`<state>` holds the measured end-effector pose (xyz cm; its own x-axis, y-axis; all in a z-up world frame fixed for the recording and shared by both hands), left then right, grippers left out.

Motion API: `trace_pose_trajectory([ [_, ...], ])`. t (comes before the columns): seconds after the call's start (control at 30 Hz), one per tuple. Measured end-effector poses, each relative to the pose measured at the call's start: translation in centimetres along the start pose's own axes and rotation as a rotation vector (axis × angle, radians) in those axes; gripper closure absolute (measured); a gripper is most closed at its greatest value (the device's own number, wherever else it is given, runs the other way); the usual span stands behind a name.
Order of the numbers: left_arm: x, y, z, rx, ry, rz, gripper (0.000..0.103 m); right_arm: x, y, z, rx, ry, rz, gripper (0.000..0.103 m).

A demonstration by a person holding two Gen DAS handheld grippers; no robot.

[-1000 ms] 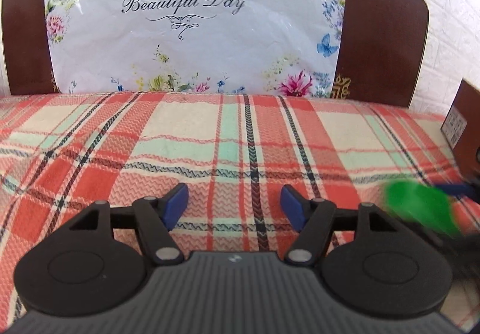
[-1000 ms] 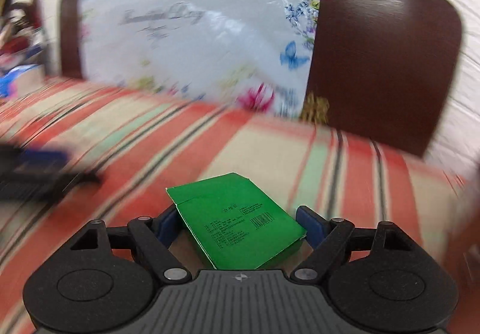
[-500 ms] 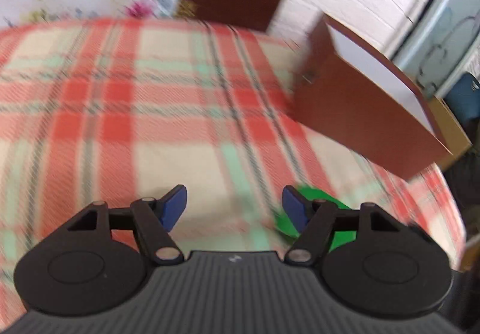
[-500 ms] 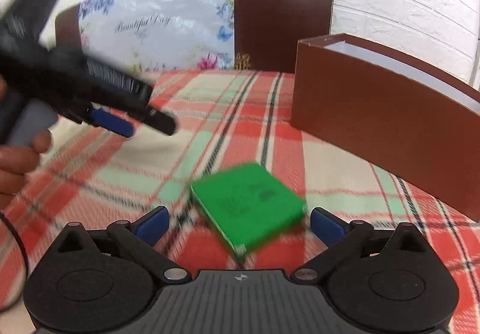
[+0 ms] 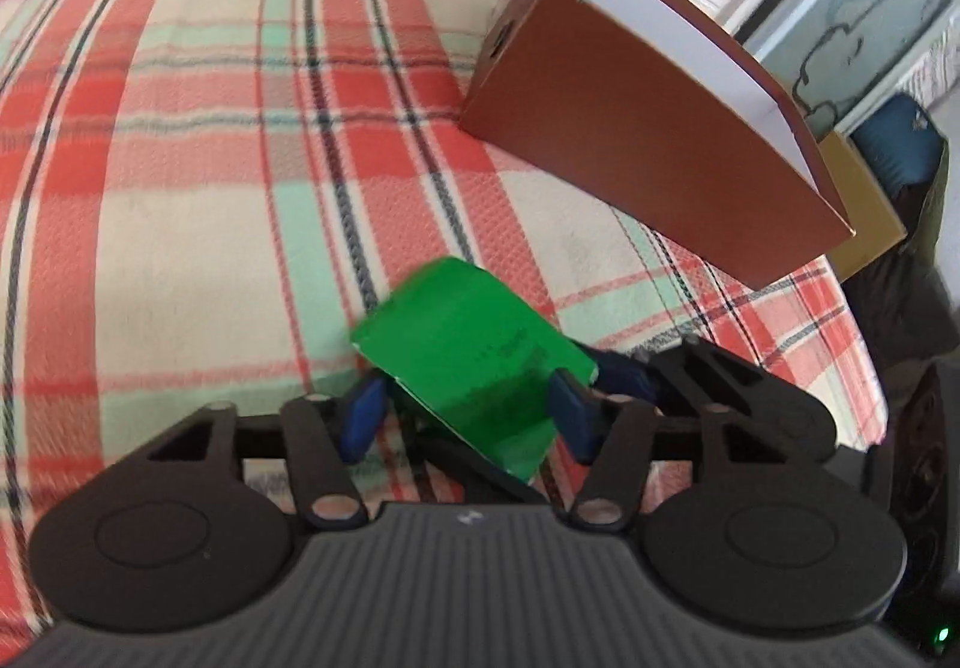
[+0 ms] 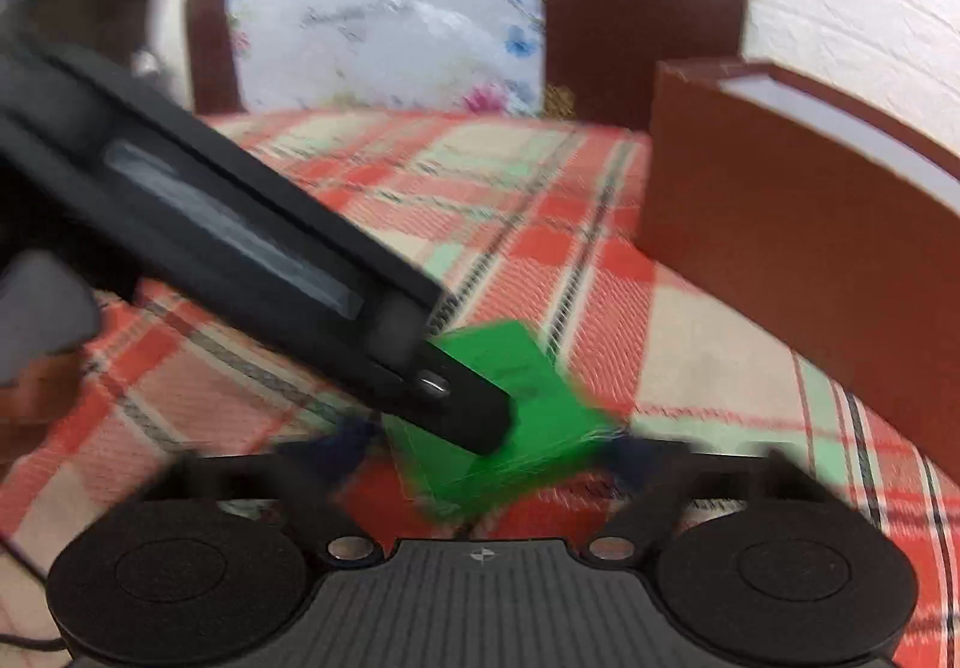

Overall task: Organize objects
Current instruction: 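Lift the green card box into the brown box and release it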

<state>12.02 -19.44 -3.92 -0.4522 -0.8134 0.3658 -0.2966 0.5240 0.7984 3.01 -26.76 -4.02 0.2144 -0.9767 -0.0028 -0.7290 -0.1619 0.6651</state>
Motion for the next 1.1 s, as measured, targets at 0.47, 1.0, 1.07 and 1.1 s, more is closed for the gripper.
trace_pose_trajectory([
  [0.47, 11.1, 3.0, -13.8, 0.296, -0.374, -0.015, 0.060, 9.8, 5.6, -8.2, 0.400, -0.221, 0.221, 0.043],
  [1.0, 7.5, 1.6, -15.0, 0.314, -0.296, -0.354, 0.053, 13.4, 1.8, -8.8, 0.399, -0.296, 0.296, 0.028],
  [1.07, 7.2, 2.4, -14.0, 0.320, -0.288, -0.370, 0.052, 13.0, 3.2, -7.7, 0.417, -0.308, 0.301, 0.028],
  [1.1, 7.1, 2.8, -13.5, 0.325, -0.286, -0.377, 0.051, 12.7, 3.8, -7.4, 0.427, -0.318, 0.307, 0.028],
])
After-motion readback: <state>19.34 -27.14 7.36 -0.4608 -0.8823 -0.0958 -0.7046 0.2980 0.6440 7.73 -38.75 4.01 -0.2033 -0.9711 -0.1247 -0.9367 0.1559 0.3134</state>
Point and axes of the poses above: each gripper's, at about its wrist camera, not at the fingertips, and y roughly against the way its jaws point, x to its right, z to its underside, the point moved 6 cm from there along -y, roughly the way its jaws point, and after that the axes turned 4 degrees about -x, right-handed, at the moved point
